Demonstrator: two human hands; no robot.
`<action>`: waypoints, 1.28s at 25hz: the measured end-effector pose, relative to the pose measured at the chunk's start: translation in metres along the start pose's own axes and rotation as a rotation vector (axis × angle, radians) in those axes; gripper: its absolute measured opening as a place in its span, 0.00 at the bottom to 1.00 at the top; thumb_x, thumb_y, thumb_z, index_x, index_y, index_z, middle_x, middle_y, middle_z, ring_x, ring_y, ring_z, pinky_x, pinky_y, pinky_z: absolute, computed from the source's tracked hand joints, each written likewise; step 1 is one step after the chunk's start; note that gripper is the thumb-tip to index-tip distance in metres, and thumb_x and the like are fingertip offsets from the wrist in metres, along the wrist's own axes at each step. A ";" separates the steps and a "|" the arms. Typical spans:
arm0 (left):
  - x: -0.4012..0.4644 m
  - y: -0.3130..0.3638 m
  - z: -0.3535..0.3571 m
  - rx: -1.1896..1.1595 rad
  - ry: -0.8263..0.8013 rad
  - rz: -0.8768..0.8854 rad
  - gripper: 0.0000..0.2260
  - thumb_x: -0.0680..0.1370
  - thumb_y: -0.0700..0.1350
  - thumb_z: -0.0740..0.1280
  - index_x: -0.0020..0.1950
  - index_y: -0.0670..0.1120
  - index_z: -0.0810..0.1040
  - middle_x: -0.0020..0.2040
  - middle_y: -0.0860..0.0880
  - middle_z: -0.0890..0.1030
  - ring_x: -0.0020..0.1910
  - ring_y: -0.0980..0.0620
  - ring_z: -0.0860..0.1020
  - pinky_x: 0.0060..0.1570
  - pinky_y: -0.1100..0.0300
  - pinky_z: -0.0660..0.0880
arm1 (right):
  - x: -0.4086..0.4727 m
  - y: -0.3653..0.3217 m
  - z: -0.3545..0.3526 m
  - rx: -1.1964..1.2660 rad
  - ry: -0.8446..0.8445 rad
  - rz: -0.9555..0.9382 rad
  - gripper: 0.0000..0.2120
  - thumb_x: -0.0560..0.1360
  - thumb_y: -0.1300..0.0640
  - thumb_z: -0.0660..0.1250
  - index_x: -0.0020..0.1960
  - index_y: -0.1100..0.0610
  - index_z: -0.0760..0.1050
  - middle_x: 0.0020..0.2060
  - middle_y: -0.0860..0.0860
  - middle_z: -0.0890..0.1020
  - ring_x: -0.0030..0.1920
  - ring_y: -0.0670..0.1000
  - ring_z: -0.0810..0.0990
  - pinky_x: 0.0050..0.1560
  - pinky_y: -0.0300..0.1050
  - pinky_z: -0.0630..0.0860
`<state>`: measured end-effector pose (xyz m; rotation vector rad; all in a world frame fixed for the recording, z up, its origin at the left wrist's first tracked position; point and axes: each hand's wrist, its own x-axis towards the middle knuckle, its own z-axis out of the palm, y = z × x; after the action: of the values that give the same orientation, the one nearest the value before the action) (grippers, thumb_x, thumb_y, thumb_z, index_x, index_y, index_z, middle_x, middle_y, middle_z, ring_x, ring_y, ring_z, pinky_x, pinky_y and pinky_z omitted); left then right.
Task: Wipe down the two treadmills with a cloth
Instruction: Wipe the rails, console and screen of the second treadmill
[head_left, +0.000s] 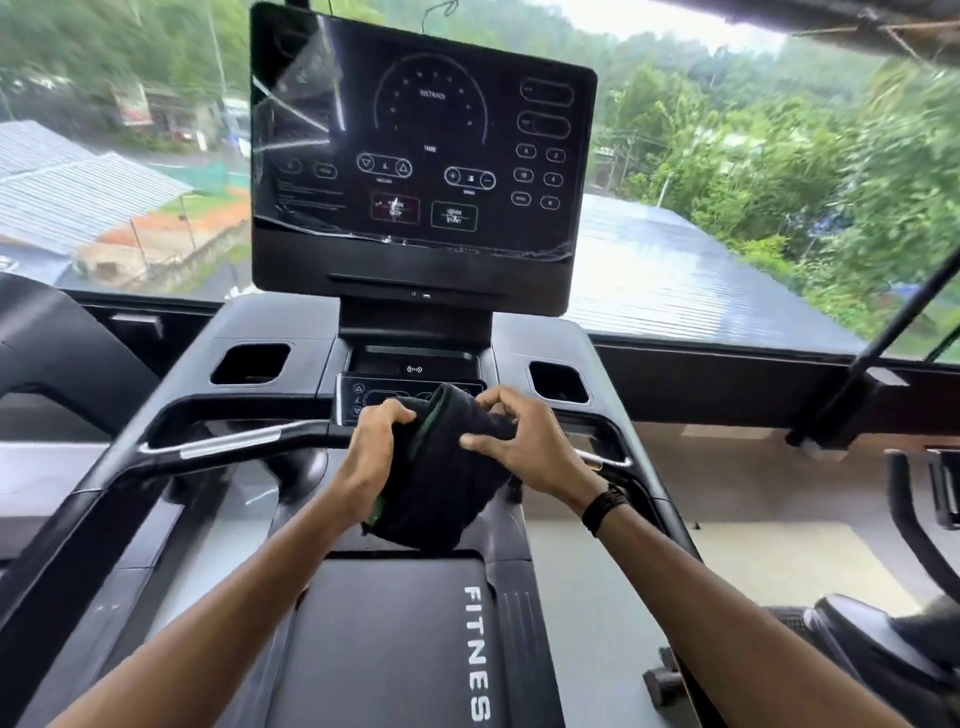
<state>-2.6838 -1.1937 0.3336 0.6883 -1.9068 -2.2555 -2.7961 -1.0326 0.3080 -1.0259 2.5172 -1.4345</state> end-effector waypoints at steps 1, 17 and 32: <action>-0.005 0.007 -0.005 -0.005 0.000 0.018 0.17 0.78 0.47 0.58 0.33 0.43 0.78 0.29 0.45 0.79 0.28 0.47 0.75 0.33 0.59 0.72 | 0.003 -0.011 0.000 -0.005 -0.030 -0.053 0.14 0.68 0.55 0.79 0.51 0.52 0.79 0.34 0.48 0.77 0.35 0.41 0.72 0.41 0.38 0.71; -0.111 0.064 0.055 0.082 -0.121 0.531 0.17 0.82 0.49 0.61 0.56 0.38 0.83 0.46 0.39 0.84 0.44 0.48 0.83 0.42 0.64 0.79 | -0.020 -0.110 -0.070 -0.116 0.012 -0.451 0.10 0.71 0.49 0.77 0.46 0.52 0.79 0.44 0.47 0.78 0.50 0.48 0.74 0.54 0.47 0.72; -0.299 0.078 -0.100 0.803 0.742 0.823 0.16 0.63 0.41 0.61 0.47 0.52 0.80 0.40 0.51 0.83 0.39 0.51 0.80 0.41 0.60 0.75 | -0.093 -0.290 0.047 -0.152 -0.273 -0.745 0.20 0.69 0.43 0.77 0.37 0.51 0.68 0.28 0.43 0.70 0.31 0.42 0.68 0.33 0.40 0.63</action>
<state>-2.3923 -1.1917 0.4779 0.5223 -2.0460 -0.6026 -2.5580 -1.1127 0.4859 -2.1730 2.1539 -1.0946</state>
